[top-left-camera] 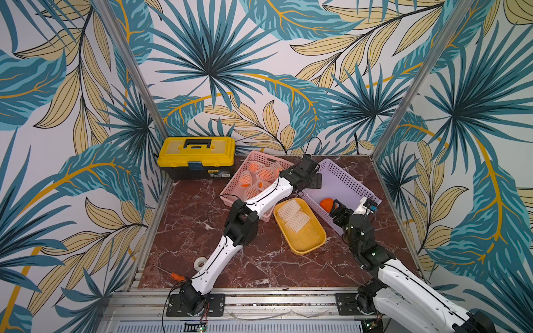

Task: Remove foam nets from oranges
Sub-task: Place the orange in the basket, then pick up the orange from the basket.

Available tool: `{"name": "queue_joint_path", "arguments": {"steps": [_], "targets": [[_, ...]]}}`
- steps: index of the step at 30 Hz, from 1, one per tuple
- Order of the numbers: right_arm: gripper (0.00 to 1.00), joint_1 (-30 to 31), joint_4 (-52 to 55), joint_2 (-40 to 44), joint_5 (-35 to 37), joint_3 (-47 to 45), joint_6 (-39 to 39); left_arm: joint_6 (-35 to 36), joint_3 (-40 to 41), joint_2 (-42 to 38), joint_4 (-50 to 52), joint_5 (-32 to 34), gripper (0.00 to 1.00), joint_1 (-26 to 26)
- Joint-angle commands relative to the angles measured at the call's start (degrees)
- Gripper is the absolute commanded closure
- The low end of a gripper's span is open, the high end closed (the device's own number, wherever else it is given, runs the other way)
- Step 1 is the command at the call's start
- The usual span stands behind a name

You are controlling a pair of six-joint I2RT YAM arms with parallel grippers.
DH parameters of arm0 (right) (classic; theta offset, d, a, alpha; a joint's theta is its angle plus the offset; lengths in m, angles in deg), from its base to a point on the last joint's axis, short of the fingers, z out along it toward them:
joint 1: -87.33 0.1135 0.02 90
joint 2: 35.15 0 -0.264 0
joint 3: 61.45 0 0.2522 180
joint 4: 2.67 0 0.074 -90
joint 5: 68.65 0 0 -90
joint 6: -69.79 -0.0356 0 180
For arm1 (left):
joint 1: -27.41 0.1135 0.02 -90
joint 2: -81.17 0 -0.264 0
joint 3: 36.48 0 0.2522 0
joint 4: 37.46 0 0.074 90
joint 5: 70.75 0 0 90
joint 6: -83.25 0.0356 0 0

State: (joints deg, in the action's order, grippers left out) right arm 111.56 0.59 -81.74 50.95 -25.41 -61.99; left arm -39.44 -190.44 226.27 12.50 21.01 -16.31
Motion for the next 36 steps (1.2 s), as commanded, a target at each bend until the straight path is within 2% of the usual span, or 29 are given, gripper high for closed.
{"name": "queue_joint_path", "arguments": {"steps": [1, 5, 10, 16, 19, 24, 28, 31, 36], "targets": [[0.19, -0.3, -1.2, -0.3, -0.5, -1.0, 0.5, 1.5, 1.1, -8.7, 0.1, 1.1, 0.08, -0.2], [0.19, -0.3, -2.2, -0.5, -1.8, -1.1, 1.4, 1.6, 6.1, -16.6, 0.5, 5.8, 0.04, 0.1], [0.19, -0.4, -6.7, -1.8, -7.1, -1.1, 4.8, -3.0, 13.9, -25.6, 6.5, 10.1, 0.02, 3.0], [0.19, -0.2, -13.2, -6.1, -19.3, 0.2, 9.1, -6.3, 30.1, -35.6, 9.8, 5.3, 0.02, 11.3], [0.19, 0.2, -16.0, -8.7, -23.4, 0.5, 9.5, -5.3, 37.9, -38.9, 9.9, 1.1, 0.02, 15.8], [0.19, 0.9, -17.8, -12.1, -26.1, 1.4, 9.3, -2.3, 43.6, -39.3, 12.0, -1.6, 0.04, 20.2], [0.19, 1.0, -18.1, -12.8, -26.4, 1.6, 9.2, -3.9, 46.4, -39.5, 13.2, 0.6, 0.06, 23.6], [0.19, 1.0, -18.1, -13.0, -26.3, 1.6, 8.9, 0.2, 45.2, -36.9, 13.2, 3.1, 0.06, 24.0], [0.19, 1.0, -18.2, -13.6, -26.0, 1.7, 8.6, 3.1, 41.8, -30.5, 14.7, -0.2, 0.06, 24.2]]}}
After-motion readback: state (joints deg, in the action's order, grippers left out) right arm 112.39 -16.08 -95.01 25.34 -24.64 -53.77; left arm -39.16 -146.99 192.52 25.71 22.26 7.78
